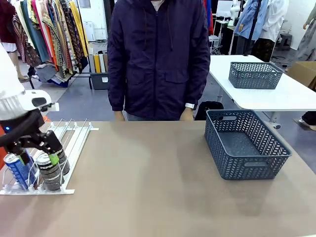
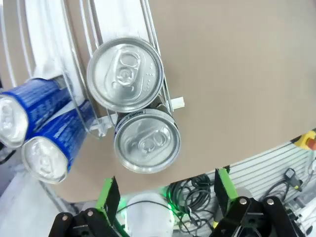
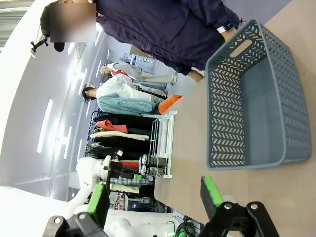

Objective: Retrieve and store the cans from the dispenser.
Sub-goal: Pick up one can from the Automatic Can Dispenser and place it in the middle of the table.

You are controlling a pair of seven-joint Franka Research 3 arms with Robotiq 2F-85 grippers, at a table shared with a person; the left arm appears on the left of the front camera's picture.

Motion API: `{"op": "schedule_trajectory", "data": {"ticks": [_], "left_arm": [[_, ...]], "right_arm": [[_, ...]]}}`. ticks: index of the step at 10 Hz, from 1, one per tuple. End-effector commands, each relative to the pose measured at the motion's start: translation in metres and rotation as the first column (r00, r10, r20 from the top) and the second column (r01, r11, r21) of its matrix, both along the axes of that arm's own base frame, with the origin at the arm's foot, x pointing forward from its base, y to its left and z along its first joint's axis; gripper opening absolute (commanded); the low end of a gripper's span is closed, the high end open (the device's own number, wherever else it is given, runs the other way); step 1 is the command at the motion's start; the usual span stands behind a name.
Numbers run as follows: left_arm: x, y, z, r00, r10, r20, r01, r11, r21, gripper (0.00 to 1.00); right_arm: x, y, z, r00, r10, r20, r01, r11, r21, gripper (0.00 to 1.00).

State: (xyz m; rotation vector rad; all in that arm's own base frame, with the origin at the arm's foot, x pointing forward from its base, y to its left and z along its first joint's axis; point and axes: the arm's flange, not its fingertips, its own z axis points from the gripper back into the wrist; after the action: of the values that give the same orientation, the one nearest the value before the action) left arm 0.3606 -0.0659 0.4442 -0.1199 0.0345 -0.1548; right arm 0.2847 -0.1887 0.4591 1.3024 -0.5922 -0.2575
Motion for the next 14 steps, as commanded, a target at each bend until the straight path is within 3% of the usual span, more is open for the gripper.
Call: {"op": "schedule_trajectory", "data": {"ticks": [1,3,11,12,13,14], "left_arm": [[0.014,-0.006,-0.018,0.998,0.066,0.0,-0.066,0.996,0.068,1.0],[0.02,-0.007,-0.033,0.997,0.057,-0.049,-0.054,0.997,0.059,1.0],[0.029,-0.008,-0.037,0.996,0.093,-0.013,-0.092,0.993,0.071,1.0],[0.03,-0.008,-0.038,0.997,0.081,0.018,-0.083,0.992,0.095,0.7],[0.032,-0.009,-0.04,0.996,0.077,0.035,-0.081,0.99,0.114,0.19],[0.031,-0.01,-0.04,0.997,0.07,0.04,-0.074,0.99,0.118,0.0]], "right_arm": [[0.0,-0.001,0.004,1.0,-0.001,0.011,0.001,1.0,0.015,1.0],[0.0,-0.001,0.004,1.0,-0.001,0.011,0.001,1.0,0.015,1.0],[0.0,-0.001,0.004,1.0,-0.001,0.011,0.001,1.0,0.015,1.0],[0.0,-0.001,0.004,1.0,-0.001,0.011,0.001,1.0,0.015,1.0],[0.0,-0.001,0.004,1.0,-0.001,0.011,0.001,1.0,0.015,1.0],[0.0,-0.001,0.004,1.0,-0.001,0.011,0.001,1.0,0.015,1.0]]}}
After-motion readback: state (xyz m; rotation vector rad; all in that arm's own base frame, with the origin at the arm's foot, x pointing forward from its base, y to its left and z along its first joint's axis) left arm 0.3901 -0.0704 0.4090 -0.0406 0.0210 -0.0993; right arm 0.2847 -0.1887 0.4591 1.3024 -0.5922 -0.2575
